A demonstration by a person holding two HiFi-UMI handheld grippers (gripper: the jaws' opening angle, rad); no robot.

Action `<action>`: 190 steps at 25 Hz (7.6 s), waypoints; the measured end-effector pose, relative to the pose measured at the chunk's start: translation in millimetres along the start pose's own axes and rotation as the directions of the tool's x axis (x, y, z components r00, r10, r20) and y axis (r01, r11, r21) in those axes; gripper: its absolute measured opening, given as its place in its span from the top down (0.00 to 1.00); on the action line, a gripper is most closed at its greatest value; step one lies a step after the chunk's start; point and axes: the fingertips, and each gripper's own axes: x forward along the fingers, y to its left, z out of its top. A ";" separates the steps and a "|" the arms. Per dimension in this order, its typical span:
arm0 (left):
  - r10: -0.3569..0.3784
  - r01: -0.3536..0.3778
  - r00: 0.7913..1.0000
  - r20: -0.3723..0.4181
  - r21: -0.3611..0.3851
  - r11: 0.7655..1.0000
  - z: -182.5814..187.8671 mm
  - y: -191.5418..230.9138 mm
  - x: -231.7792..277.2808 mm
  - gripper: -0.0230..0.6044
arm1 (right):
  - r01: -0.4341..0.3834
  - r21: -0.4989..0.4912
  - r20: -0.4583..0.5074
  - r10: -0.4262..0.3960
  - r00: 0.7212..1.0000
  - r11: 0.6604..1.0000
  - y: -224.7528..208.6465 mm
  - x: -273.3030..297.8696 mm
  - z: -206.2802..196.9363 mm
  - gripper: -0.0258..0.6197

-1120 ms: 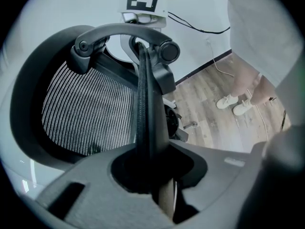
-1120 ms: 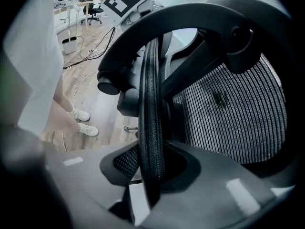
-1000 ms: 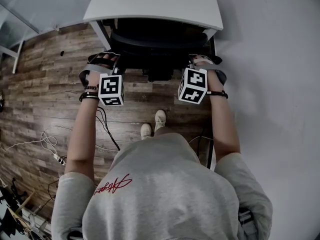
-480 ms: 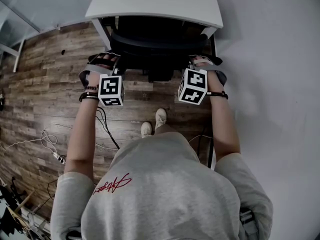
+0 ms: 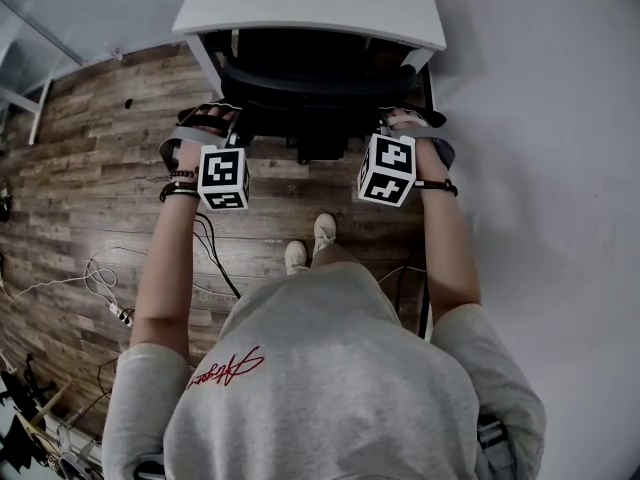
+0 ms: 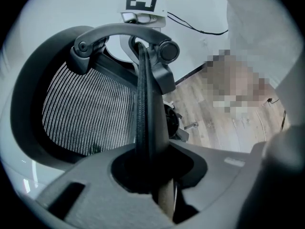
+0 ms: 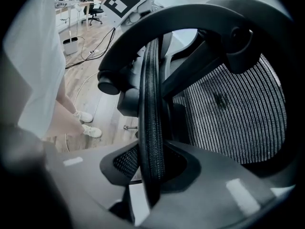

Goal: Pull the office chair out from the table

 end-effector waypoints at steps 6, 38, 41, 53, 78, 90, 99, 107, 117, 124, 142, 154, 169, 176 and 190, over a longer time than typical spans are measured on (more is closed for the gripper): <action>-0.009 0.009 1.000 0.000 -0.008 1.000 2.4 -13.0 -5.3 0.86 | 0.001 0.005 -0.001 -0.001 1.000 1.000 13.1 -3.8 2.6 0.80; 0.009 -0.009 1.000 -0.020 -0.018 1.000 33.3 -41.8 -41.5 0.86 | -0.004 -0.006 0.011 0.004 1.000 1.000 52.7 -41.3 -6.3 0.80; 0.004 -0.004 1.000 -0.023 -0.024 1.000 36.9 -48.1 -45.7 0.86 | -0.008 -0.008 0.013 0.008 1.000 1.000 58.7 -43.8 -7.1 0.80; 0.002 -0.003 1.000 -0.031 -0.035 0.999 47.8 -64.4 -57.8 0.86 | 0.003 -0.018 0.026 -0.003 1.000 1.000 74.1 -56.3 -7.2 0.80; 0.010 -0.012 0.999 -0.048 -0.049 0.999 65.7 -74.2 -74.7 0.86 | -0.004 -0.036 0.031 0.005 0.999 0.999 87.6 -74.2 -15.8 0.80; 0.006 -0.008 0.999 -0.048 -0.052 0.999 83.4 -94.7 -84.5 0.87 | -0.009 -0.034 0.030 0.010 0.999 0.999 109.5 -84.2 -24.6 0.80; 0.014 -0.016 0.999 -0.052 -0.049 0.999 88.4 -97.5 -90.6 0.86 | -0.009 -0.034 0.031 0.010 0.999 0.999 116.3 -90.2 -26.6 0.80; 0.010 -0.013 0.998 -0.055 -0.046 0.999 92.6 -107.3 -92.5 0.87 | -0.012 -0.032 0.030 0.013 0.999 0.999 126.3 -92.6 -29.1 0.80; 0.022 -0.024 0.998 -0.051 -0.039 0.999 99.1 -115.6 -102.2 0.87 | -0.013 -0.027 0.027 0.013 1.000 1.000 138.8 -101.2 -29.7 0.80; 0.009 -0.011 0.999 -0.042 -0.050 0.999 102.2 -121.5 -110.4 0.86 | -0.018 -0.024 0.021 0.018 1.000 1.000 145.5 -107.9 -27.1 0.79; 0.020 -0.021 0.999 -0.039 -0.034 0.999 112.2 -134.7 -121.7 0.86 | -0.014 -0.017 0.024 0.015 1.000 1.000 164.9 -120.0 -29.5 0.80; 0.012 -0.013 0.999 -0.031 -0.035 0.999 115.9 -147.0 -133.0 0.86 | -0.005 -0.012 0.017 0.005 1.000 1.000 180.2 -129.5 -26.4 0.80; 0.019 -0.020 0.999 -0.036 -0.035 0.999 127.7 -158.9 -142.4 0.87 | 0.000 -0.017 0.017 0.000 1.000 1.000 194.7 -138.9 -32.0 0.80; 0.006 -0.008 0.999 -0.037 -0.046 0.999 132.2 -160.7 -143.6 0.86 | 0.006 -0.023 0.019 -0.006 1.000 1.000 195.6 -141.5 -35.4 0.80; -0.010 0.007 0.999 -0.043 -0.058 0.998 145.5 -171.7 -148.3 0.86 | 0.011 -0.030 0.028 -0.010 1.000 0.999 207.8 -147.8 -43.4 0.80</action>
